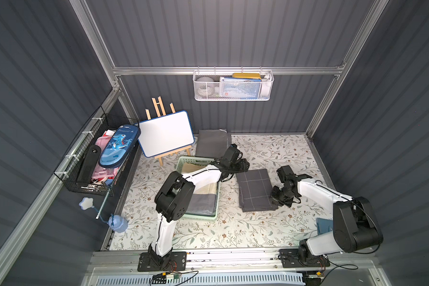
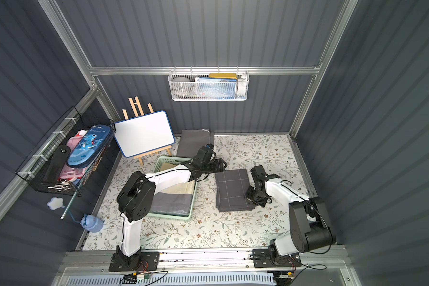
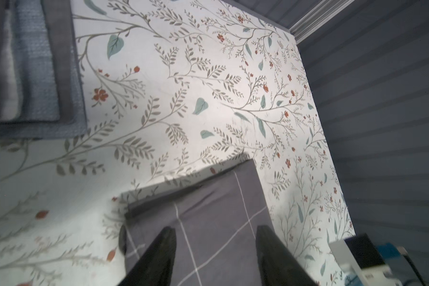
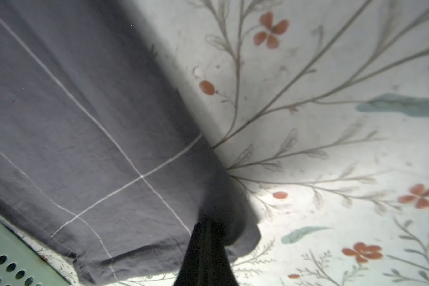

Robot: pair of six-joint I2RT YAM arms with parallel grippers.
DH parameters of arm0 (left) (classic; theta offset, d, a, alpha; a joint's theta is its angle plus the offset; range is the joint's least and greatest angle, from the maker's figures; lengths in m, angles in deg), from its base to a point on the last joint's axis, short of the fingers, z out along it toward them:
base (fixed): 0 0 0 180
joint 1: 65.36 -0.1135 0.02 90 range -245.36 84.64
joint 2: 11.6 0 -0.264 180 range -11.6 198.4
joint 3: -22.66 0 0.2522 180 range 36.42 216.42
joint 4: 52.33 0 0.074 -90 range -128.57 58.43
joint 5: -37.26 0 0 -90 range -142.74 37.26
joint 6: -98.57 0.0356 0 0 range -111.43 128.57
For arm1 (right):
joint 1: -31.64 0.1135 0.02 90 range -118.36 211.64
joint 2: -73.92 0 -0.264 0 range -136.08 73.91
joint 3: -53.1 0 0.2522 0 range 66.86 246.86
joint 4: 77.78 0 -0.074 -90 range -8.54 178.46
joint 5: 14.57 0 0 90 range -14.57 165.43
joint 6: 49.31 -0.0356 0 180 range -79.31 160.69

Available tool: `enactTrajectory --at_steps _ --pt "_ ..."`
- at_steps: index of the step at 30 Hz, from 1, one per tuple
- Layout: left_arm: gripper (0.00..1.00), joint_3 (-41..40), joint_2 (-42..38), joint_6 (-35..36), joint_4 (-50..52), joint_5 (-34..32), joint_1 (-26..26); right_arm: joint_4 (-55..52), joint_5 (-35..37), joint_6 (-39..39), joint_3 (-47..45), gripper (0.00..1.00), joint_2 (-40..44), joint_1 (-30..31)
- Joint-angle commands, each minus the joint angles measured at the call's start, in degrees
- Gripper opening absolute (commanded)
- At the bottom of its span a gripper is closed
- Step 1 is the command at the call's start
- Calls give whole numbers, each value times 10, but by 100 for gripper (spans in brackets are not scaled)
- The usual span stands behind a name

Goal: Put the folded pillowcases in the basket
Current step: Move the pillowcase to the center of the board.

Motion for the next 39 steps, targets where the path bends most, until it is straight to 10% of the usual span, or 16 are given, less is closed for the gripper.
enactTrajectory --at_steps 1,8,16,39 --pt "56 35 24 -10 33 -19 -2 -46 10 28 15 3 -14 -5" --pt "68 27 35 -13 52 -44 -1 -60 16 40 -10 7 14 -21" --pt "79 63 68 11 127 -97 -1 -81 37 41 -21 51 95 -21" --pt "56 17 97 60 112 -17 -8 2 -14 44 -33 58 -1 -21"
